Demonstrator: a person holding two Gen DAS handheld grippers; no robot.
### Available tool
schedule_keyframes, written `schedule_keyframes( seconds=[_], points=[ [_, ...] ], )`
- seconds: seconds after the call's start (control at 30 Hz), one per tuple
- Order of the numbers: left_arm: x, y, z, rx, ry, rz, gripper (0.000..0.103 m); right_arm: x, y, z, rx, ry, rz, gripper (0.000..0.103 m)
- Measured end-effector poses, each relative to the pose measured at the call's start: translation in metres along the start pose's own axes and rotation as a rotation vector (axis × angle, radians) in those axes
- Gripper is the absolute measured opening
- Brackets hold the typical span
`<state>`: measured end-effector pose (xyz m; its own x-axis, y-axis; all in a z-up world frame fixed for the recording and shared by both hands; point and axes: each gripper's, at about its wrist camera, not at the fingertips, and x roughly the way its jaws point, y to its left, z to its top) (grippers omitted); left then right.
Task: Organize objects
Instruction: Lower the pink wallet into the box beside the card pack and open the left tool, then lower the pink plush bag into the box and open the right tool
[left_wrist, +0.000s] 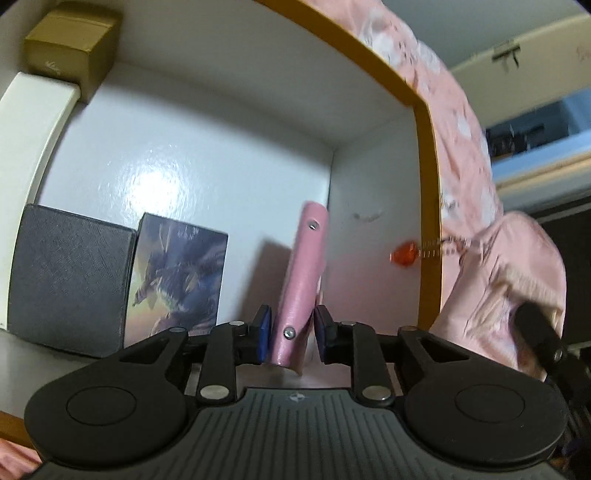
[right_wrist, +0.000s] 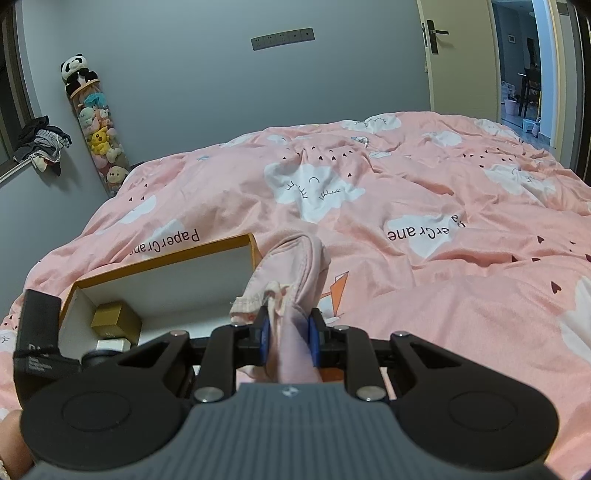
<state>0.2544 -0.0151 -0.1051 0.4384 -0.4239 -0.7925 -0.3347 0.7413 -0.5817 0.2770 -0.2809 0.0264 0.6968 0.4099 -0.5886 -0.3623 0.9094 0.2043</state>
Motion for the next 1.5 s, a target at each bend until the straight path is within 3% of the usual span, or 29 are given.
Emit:
schedule_keyframes(
  seconds=[0.03, 0.07, 0.17, 0.3, 0.47, 0.63, 0.87, 1.13, 1.5],
  points=[
    [-0.001, -0.001, 0.001, 0.020, 0.011, 0.005, 0.049, 0.000, 0.000, 0.000, 0.000, -0.001, -0.002, 0.022],
    [-0.002, -0.004, 0.002, 0.041, 0.013, 0.019, 0.055, 0.000, 0.000, -0.001, 0.000, -0.003, -0.005, 0.022],
    [-0.013, -0.009, 0.003, 0.129, -0.015, 0.089, 0.060, -0.001, 0.000, -0.001, -0.002, -0.006, -0.007, 0.022],
    [-0.029, -0.011, 0.008, 0.192, -0.057, 0.084, 0.056, -0.001, 0.001, -0.002, -0.017, -0.011, -0.013, 0.022],
    [-0.034, -0.005, 0.017, 0.194, -0.052, 0.095, 0.036, -0.004, 0.003, -0.001, -0.026, -0.027, -0.005, 0.022],
    [-0.047, -0.005, 0.014, 0.217, -0.112, 0.072, 0.034, -0.006, 0.006, 0.011, -0.038, -0.031, 0.083, 0.022],
    [-0.079, 0.001, 0.002, 0.301, -0.232, 0.159, 0.035, 0.021, 0.027, 0.016, -0.115, 0.106, 0.209, 0.022],
    [-0.095, 0.013, -0.015, 0.369, -0.295, 0.169, 0.035, 0.071, 0.046, 0.002, -0.201, 0.322, 0.168, 0.022],
    [-0.103, 0.026, -0.023, 0.377, -0.327, 0.161, 0.039, 0.103, 0.067, -0.010, -0.330, 0.447, 0.097, 0.023]
  ],
)
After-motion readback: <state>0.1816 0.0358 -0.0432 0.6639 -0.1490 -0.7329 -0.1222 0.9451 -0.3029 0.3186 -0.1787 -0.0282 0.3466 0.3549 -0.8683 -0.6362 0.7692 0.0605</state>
